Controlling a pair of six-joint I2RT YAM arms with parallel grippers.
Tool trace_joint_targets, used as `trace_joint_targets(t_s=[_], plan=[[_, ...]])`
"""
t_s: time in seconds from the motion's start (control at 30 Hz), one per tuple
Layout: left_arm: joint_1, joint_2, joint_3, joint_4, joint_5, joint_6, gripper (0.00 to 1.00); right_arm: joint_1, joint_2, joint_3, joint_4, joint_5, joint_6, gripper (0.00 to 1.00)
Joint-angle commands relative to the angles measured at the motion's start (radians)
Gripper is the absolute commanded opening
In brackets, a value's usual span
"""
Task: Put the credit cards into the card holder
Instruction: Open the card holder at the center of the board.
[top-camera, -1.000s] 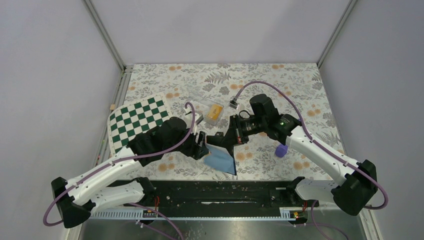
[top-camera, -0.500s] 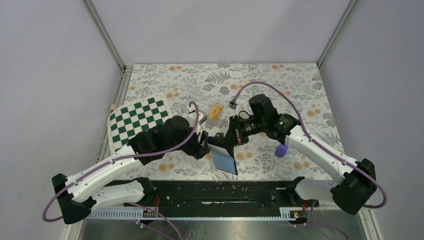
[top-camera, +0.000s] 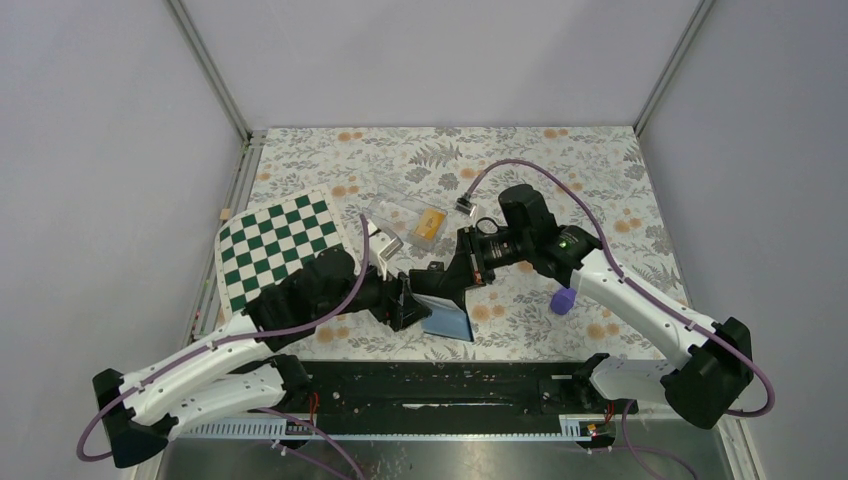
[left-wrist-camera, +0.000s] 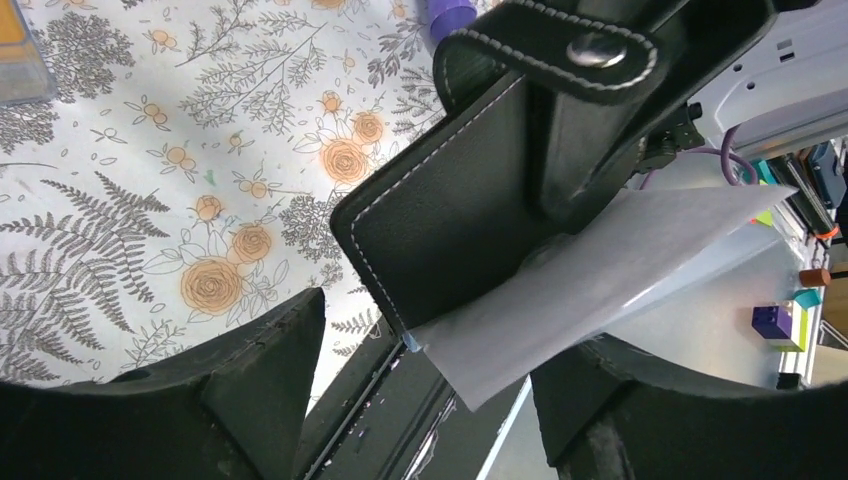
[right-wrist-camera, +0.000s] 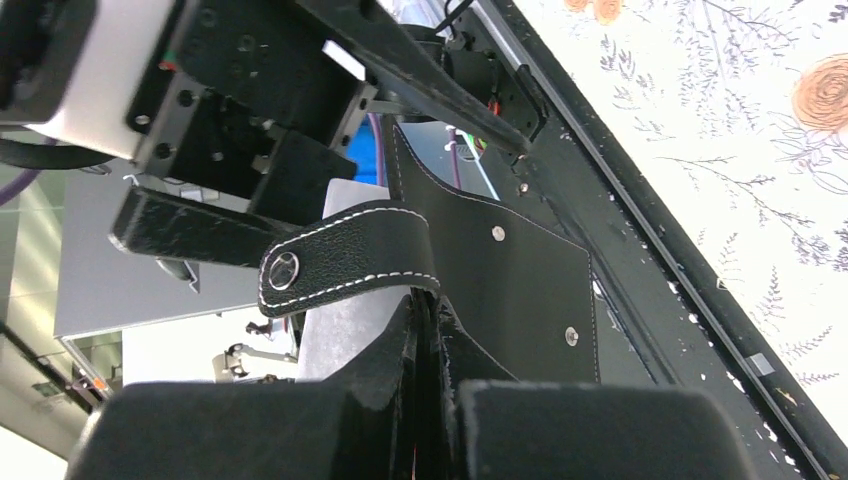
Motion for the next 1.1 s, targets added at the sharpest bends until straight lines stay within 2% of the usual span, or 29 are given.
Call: trace_joint_targets(t_s=[0.0,0.2,0.3,0.4,0.47,0.5,0.53,0.6,0.7,0.87,1.0,1.07], plan=[[0.01,-0.034,-0.032,0.139,0.035,-0.047,0.72,-0.004,-0.016,0.039,0.108,-0.082,0.076,0.0],[0.021,-0.047,-0.066,0.222,0.042,-0.07,0.71,-0.004,-0.03,0.029,0.167,-0.133,0.127,0.0],[0.025,-0.063,-0.091,0.295,0.079,-0.086,0.66,-0.003,-0.038,0.026,0.172,-0.142,0.132,0.0],[0.026,-0.083,-0.11,0.349,0.112,-0.099,0.44,-0.003,-0.041,0.023,0.171,-0.137,0.132,0.0],[0.027,-0.095,-0.115,0.361,0.126,-0.098,0.22,-0.005,-0.041,0.024,0.171,-0.126,0.132,0.0],[0.027,-0.1,-0.114,0.355,0.126,-0.094,0.08,-0.003,-0.039,0.026,0.171,-0.12,0.132,0.0],[0.026,-0.105,-0.112,0.344,0.121,-0.092,0.0,-0.003,-0.039,0.027,0.171,-0.111,0.132,0.0],[0.027,-0.115,-0.111,0.319,0.108,-0.092,0.0,-0.005,-0.036,0.03,0.171,-0.093,0.128,0.05],[0.029,-0.125,-0.099,0.273,0.072,-0.096,0.0,-0.01,-0.035,0.056,0.11,-0.041,0.081,0.28],[0.031,-0.112,-0.065,0.189,0.048,-0.11,0.0,-0.03,-0.068,0.167,-0.133,0.149,-0.091,0.72],[0.035,-0.084,-0.029,0.131,0.067,-0.126,0.0,-0.037,-0.096,0.222,-0.286,0.251,-0.212,0.91],[0.036,-0.064,-0.011,0.104,0.085,-0.133,0.0,-0.037,-0.103,0.233,-0.332,0.253,-0.265,0.95]])
